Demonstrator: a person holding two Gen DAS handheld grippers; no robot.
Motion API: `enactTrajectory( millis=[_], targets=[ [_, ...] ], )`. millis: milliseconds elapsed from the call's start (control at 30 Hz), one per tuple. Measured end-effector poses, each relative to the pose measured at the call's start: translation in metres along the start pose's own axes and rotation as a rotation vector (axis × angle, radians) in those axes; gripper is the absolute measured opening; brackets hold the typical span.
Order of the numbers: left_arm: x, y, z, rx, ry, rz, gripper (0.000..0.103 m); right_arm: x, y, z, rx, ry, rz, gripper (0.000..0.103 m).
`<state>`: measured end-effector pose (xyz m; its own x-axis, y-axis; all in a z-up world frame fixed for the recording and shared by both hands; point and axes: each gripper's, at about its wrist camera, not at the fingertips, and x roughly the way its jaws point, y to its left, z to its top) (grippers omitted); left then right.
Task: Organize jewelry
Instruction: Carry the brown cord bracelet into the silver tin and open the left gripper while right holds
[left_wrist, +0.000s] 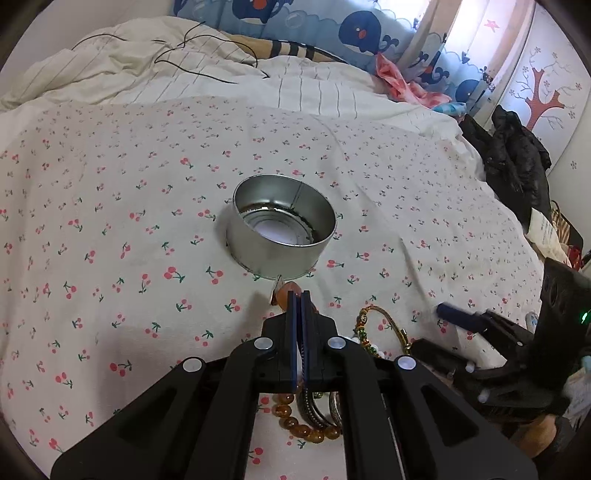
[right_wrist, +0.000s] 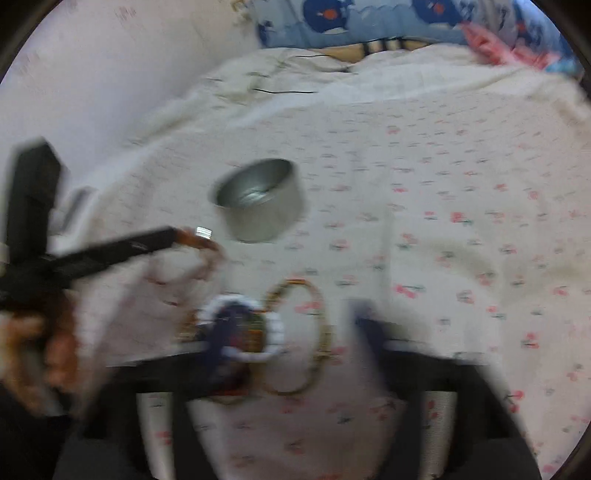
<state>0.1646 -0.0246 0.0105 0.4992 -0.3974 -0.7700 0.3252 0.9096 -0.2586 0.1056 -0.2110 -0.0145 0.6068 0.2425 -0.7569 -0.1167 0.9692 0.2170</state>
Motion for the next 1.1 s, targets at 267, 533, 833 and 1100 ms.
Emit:
enactTrajectory(
  millis=[267,533,833,1100],
  targets=[
    [0.001,0.004,-0.003,-0.009,0.006,-0.009,0.002,0.042,-0.006,-0.005,-0.021,0.105,-0.045,0.038],
    [-0.002,0.002,-0.003,-0.004,0.002,-0.017,0.002,0.028,-0.004,-0.003,-0.034,0.061,-0.033,0.008],
    [-0.019,-0.009,0.020,0.021,-0.038,-0.047,0.002,-0.015,-0.023,0.016,0.094,-0.093,0.074,0.004],
    [-0.006,-0.013,0.074,0.028,-0.089,-0.052,0.002,-0.021,-0.026,0.023,0.112,-0.101,0.095,0.003]
  ],
)
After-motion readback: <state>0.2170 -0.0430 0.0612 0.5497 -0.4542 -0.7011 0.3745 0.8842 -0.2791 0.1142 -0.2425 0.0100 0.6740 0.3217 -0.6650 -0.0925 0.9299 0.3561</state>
